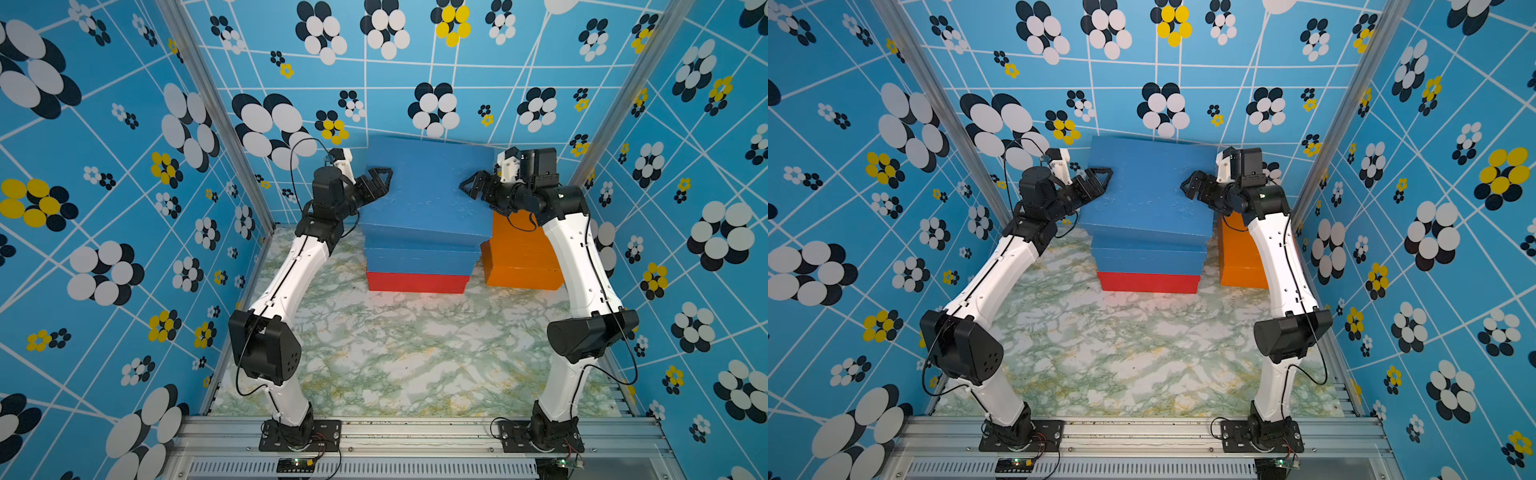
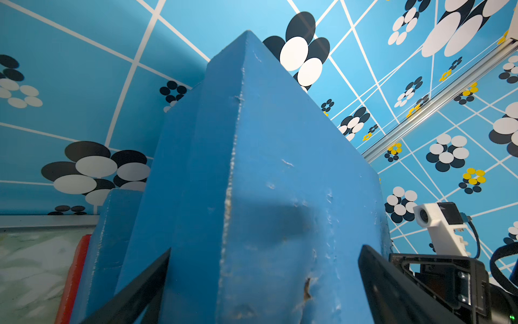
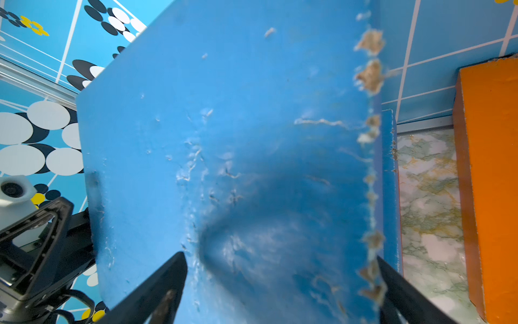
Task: Stack the shoeboxes
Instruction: Place the shoebox at the shoebox.
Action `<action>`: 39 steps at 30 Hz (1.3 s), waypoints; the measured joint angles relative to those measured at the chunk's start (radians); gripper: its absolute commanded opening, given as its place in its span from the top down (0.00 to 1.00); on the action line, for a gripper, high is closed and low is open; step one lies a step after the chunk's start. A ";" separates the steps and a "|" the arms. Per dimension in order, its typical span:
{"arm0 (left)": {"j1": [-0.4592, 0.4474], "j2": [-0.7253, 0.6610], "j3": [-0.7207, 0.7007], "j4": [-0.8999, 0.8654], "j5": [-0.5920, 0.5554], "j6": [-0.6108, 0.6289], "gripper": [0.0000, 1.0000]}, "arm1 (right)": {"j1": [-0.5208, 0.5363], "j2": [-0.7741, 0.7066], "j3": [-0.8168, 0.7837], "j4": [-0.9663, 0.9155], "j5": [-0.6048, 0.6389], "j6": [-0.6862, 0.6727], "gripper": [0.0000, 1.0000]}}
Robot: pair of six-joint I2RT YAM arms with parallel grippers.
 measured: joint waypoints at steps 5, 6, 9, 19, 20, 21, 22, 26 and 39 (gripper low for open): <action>0.007 0.016 -0.002 0.000 0.012 -0.003 0.01 | -0.002 0.004 0.000 0.001 -0.007 0.000 0.02; 0.008 0.017 -0.006 0.000 0.012 -0.004 0.01 | -0.002 0.005 0.000 0.002 -0.007 0.000 0.02; 0.009 0.018 -0.018 -0.001 0.013 -0.006 0.00 | -0.002 0.008 0.000 0.004 -0.008 0.000 0.02; 0.014 0.029 -0.032 0.024 0.027 -0.035 0.01 | -0.006 0.011 0.000 0.007 -0.010 0.000 0.01; 0.016 0.031 -0.032 0.029 0.029 -0.039 0.01 | -0.007 0.011 0.000 0.007 -0.012 0.001 0.02; 0.016 0.033 -0.032 0.032 0.033 -0.045 0.00 | -0.008 0.011 0.000 0.007 -0.014 0.001 0.02; 0.018 0.035 -0.032 0.037 0.035 -0.050 0.01 | -0.009 0.011 0.000 0.007 -0.014 0.002 0.01; 0.022 0.040 -0.032 0.045 0.048 -0.058 0.00 | -0.010 0.011 0.000 0.007 -0.014 0.004 0.01; 0.029 0.046 -0.032 0.042 0.057 -0.062 0.00 | -0.023 0.031 -0.001 0.033 -0.037 0.019 0.01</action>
